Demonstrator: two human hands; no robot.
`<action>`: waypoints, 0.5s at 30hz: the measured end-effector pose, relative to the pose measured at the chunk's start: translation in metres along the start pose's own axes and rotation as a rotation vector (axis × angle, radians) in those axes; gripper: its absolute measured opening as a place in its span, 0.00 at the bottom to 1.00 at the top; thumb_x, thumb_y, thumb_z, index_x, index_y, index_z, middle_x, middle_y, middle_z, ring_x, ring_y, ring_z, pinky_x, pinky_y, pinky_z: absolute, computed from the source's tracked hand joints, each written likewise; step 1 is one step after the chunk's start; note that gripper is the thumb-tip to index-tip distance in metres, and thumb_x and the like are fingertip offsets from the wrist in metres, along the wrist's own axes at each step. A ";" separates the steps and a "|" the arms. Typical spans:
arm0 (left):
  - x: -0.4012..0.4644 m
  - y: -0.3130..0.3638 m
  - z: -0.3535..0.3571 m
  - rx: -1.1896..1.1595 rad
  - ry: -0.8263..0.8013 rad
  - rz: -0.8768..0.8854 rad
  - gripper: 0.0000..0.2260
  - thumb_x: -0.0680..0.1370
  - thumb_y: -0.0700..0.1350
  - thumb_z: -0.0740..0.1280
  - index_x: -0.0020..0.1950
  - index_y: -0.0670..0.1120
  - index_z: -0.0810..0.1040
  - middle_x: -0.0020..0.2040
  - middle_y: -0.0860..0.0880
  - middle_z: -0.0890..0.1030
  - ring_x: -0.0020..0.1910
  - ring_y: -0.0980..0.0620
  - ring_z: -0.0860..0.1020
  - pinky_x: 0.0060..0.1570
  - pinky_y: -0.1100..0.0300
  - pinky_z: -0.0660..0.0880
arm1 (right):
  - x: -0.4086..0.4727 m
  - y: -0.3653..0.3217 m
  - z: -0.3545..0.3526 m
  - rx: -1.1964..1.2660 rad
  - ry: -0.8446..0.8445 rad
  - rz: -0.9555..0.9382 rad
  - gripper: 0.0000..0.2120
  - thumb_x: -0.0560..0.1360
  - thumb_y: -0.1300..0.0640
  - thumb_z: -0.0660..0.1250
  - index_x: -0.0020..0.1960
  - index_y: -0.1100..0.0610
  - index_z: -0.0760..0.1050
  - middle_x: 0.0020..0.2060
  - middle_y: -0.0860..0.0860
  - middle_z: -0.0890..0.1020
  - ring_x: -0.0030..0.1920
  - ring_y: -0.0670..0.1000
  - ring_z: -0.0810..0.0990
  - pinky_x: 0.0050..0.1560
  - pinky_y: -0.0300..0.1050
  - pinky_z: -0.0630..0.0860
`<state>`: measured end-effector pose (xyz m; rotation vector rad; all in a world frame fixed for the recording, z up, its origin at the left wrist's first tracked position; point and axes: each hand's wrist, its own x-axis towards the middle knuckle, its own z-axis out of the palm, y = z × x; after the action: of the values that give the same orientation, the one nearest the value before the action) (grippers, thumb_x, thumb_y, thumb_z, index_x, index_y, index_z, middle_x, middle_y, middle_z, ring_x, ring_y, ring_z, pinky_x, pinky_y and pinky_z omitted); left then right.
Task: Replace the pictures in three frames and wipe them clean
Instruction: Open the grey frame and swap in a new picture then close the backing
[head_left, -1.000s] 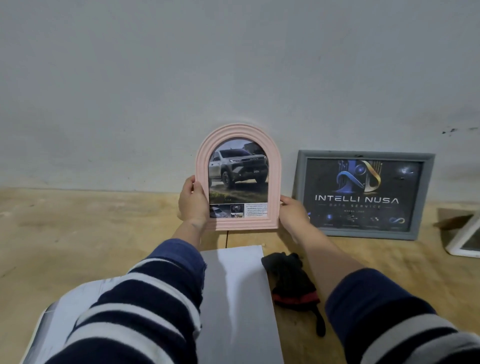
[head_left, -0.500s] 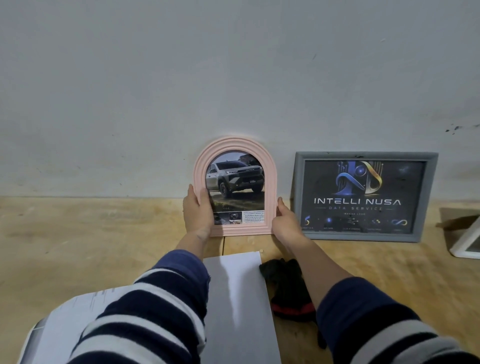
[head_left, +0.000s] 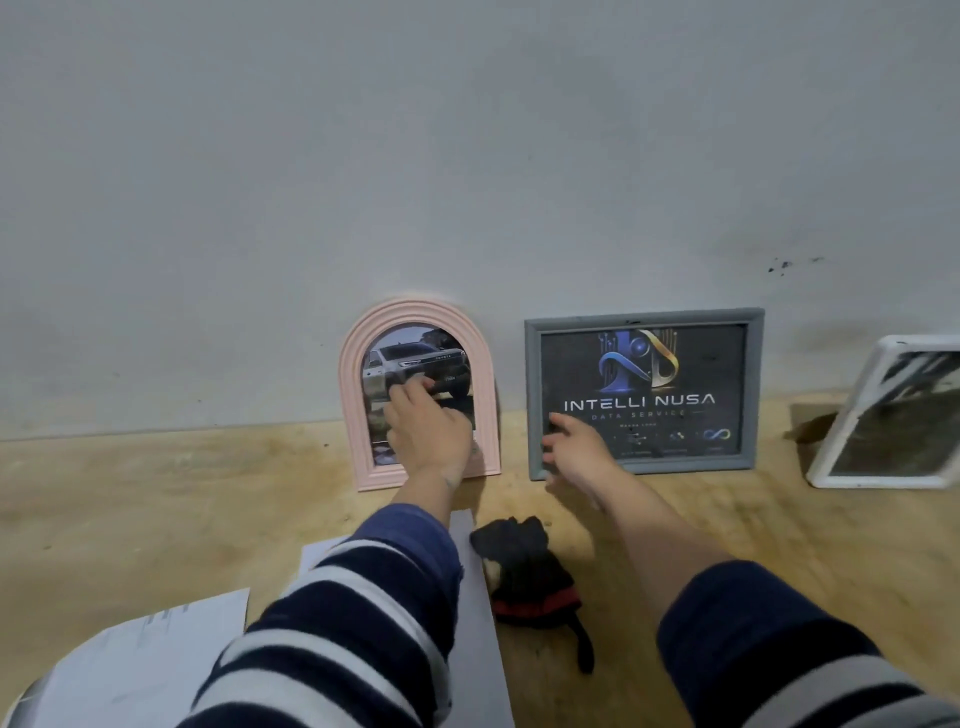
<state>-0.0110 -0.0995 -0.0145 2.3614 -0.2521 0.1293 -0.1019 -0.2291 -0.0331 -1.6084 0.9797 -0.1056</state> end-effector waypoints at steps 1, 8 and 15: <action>-0.004 0.009 0.005 -0.018 -0.026 0.036 0.17 0.75 0.39 0.64 0.64 0.46 0.69 0.64 0.47 0.68 0.63 0.47 0.67 0.60 0.52 0.70 | 0.000 0.002 -0.015 -0.017 0.020 -0.010 0.25 0.80 0.65 0.53 0.75 0.50 0.63 0.67 0.53 0.74 0.45 0.52 0.78 0.51 0.54 0.80; -0.018 0.064 0.050 -0.281 -0.270 -0.006 0.20 0.77 0.37 0.63 0.69 0.42 0.68 0.67 0.44 0.70 0.67 0.45 0.69 0.69 0.50 0.66 | 0.007 0.014 -0.132 -0.182 0.203 -0.083 0.25 0.79 0.67 0.53 0.75 0.55 0.63 0.71 0.52 0.69 0.54 0.52 0.76 0.48 0.45 0.72; -0.011 0.087 0.079 -0.367 -0.274 -0.317 0.25 0.83 0.50 0.54 0.76 0.39 0.58 0.74 0.40 0.65 0.71 0.38 0.65 0.72 0.46 0.61 | 0.042 0.014 -0.222 -0.179 0.364 -0.032 0.28 0.76 0.64 0.54 0.76 0.53 0.60 0.71 0.57 0.67 0.59 0.63 0.76 0.57 0.56 0.75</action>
<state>-0.0398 -0.2145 -0.0141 2.0158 -0.0235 -0.3654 -0.2054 -0.4263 0.0049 -1.8077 1.2709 -0.3513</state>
